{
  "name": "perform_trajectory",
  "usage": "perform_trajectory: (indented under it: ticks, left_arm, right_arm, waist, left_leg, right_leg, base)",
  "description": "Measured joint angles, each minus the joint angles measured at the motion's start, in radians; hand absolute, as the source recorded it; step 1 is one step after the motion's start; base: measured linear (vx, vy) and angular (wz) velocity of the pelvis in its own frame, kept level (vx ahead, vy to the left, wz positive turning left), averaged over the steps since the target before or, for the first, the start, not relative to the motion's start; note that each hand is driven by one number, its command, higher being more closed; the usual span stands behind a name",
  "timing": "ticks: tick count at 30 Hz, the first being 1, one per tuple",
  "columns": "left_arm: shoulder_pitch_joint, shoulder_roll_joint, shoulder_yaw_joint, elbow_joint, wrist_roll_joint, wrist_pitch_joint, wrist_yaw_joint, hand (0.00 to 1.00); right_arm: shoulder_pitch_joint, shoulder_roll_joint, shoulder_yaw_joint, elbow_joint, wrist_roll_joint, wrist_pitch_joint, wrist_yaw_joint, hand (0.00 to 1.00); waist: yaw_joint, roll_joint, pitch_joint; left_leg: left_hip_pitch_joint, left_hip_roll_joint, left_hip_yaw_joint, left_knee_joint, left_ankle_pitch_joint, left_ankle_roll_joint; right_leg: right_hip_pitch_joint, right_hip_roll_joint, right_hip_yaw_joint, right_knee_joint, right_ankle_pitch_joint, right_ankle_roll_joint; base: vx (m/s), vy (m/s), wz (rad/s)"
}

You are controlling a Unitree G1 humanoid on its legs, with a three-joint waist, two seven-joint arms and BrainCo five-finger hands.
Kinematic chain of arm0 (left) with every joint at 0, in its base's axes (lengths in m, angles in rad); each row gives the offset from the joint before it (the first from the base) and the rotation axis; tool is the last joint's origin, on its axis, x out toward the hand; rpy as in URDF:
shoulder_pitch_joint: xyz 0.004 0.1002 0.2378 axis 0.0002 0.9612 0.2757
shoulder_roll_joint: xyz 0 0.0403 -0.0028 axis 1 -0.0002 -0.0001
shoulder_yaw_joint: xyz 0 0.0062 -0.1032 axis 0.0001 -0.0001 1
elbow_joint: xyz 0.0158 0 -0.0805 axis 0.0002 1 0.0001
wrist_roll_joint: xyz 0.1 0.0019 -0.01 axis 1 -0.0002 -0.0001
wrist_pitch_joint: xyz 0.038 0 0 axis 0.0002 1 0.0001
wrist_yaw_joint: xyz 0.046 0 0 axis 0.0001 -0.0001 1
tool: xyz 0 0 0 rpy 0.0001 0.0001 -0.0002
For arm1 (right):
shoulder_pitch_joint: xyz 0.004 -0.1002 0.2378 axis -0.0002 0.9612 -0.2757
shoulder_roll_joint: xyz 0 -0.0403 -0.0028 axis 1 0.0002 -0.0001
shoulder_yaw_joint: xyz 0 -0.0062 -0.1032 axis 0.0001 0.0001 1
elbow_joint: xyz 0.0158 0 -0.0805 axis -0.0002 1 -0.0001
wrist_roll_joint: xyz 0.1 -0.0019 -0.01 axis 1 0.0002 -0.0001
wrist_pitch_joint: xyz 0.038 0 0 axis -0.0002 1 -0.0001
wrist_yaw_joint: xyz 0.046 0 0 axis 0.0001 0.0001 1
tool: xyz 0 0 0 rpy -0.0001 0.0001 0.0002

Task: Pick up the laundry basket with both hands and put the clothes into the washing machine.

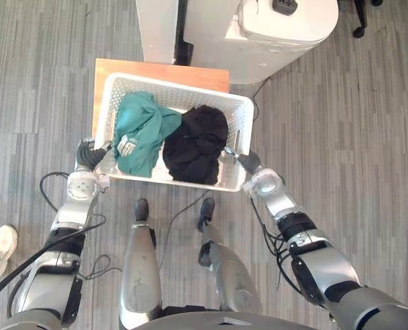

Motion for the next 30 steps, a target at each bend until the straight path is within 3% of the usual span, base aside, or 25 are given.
perform_trajectory:
  ticks: [7, 14, 16, 20, 24, 30]
  left_arm:
    - [0.099, -0.007, 0.003, -0.103, -0.002, 0.000, 0.006, 1.00]
    - [0.220, -0.009, 0.010, -0.197, -0.011, 0.000, 0.006, 1.00]
    - [0.277, -0.009, 0.010, -0.202, -0.011, 0.000, 0.004, 1.00]
    - [0.374, -0.012, 0.009, -0.226, -0.012, 0.000, -0.015, 1.00]
    - [0.480, -0.025, -0.016, -0.226, -0.023, 0.000, -0.077, 1.00]
    - [0.562, -0.087, -0.022, -0.237, -0.042, 0.000, -0.119, 1.00]
  right_arm:
    - [0.135, 0.006, 0.007, -0.128, 0.013, 0.019, -0.003, 1.00]
    - [0.265, -0.002, 0.015, -0.282, 0.073, 0.022, -0.007, 1.00]
    - [0.313, -0.029, 0.049, -0.339, 0.100, 0.022, -0.007, 1.00]
    - [0.354, -0.057, 0.052, -0.430, 0.148, 0.022, 0.000, 1.00]
    - [0.385, -0.079, 0.037, -0.512, 0.193, 0.020, 0.000, 1.00]
    - [0.440, -0.093, -0.001, -0.582, 0.220, -0.005, 0.008, 1.00]
  waist:
    - [-0.001, 0.007, -0.007]
    - [-0.004, 0.016, -0.059]
    - [-0.011, 0.022, -0.121]
    - [-0.023, 0.037, -0.176]
    - [-0.028, 0.050, -0.245]
    - [-0.040, 0.060, -0.299]
  left_leg:
    - [0.030, 0.002, 0.000, -0.017, 0.000, -0.002]
    - [0.091, 0.003, 0.013, -0.049, 0.002, -0.005]
    - [0.116, 0.002, 0.018, -0.074, 0.003, -0.008]
    - [0.179, 0.000, 0.022, -0.121, 0.011, -0.015]
    - [0.244, 0.003, 0.049, -0.175, 0.021, -0.020]
    - [0.299, 0.005, 0.076, -0.196, 0.023, -0.021]
  right_leg:
    - [0.022, 0.003, -0.002, 0.000, -0.004, -0.006]
    - [0.063, 0.004, 0.006, 0.000, -0.015, -0.010]
    - [0.074, 0.004, 0.010, 0.000, -0.028, -0.014]
    - [0.112, 0.005, 0.014, -0.001, -0.050, -0.021]
    - [0.142, 0.009, 0.026, -0.001, -0.054, -0.016]
    - [0.169, 0.011, 0.050, -0.005, -0.057, -0.014]
  base:
    - [0.02, 0.003, 0.00]
    - [0.04, 0.009, -0.03]
    - [0.05, 0.002, -0.05]
    - [0.06, 0.003, -0.03]
    - [0.08, 0.003, -0.10]
    - [0.03, 0.011, -0.12]
